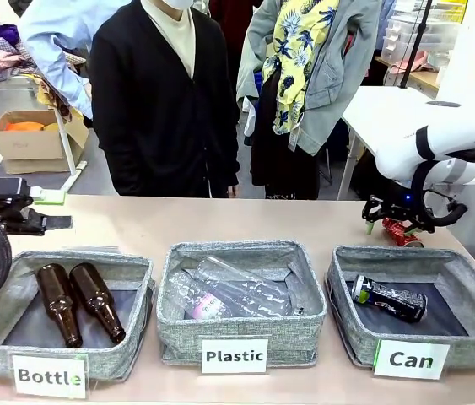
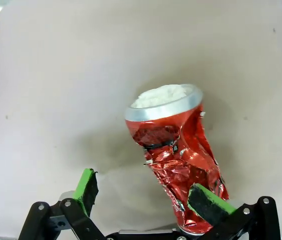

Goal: Sort the can waste into the basket.
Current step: Pick up the can waste from the table and place it in the right Fabric basket.

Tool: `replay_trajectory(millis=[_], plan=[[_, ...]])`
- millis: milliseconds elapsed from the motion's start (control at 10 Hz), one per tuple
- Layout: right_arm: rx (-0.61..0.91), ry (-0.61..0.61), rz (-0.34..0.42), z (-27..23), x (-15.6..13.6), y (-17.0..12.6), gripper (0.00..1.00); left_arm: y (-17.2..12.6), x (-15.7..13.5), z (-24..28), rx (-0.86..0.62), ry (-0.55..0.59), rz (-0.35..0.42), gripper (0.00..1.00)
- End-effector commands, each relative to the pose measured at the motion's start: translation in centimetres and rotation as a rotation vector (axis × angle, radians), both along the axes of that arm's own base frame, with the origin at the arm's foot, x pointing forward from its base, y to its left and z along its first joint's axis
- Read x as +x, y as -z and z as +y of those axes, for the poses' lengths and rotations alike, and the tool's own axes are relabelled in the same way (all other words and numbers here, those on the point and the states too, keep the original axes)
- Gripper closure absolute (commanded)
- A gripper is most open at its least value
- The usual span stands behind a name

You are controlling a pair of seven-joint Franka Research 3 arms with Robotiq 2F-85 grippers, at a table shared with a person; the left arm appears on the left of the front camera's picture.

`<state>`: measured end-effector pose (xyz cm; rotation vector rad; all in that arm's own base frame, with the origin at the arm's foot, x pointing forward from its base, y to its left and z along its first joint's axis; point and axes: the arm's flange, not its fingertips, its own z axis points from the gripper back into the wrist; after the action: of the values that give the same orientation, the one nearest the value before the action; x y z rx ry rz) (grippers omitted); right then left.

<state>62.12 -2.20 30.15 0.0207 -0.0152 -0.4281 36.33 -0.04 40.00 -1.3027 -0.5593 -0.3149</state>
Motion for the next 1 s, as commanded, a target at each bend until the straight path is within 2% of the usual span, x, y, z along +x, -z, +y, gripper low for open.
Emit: replay_trajectory(millis=[0,400,800,900], plan=[[-0.091,0.025,0.039,0.0,-0.9,-0.6,0.0,0.0,-0.6,0.1,0.002,0.013,-0.004,0.0],[-0.1,0.029,0.062,-0.1,-1.2,0.5,0.0,0.0,-0.6,0.1,0.002,0.013,-0.004,0.0],[-0.207,0.086,0.11,-2.0,-2.4,0.4,0.0,0.0,-0.6,0.1,0.002,0.013,-0.004,0.0],[-0.229,0.088,0.1,-2.2,-2.7,0.3,0.0,0.0,-0.6,0.1,0.002,0.013,-0.004,0.0]])
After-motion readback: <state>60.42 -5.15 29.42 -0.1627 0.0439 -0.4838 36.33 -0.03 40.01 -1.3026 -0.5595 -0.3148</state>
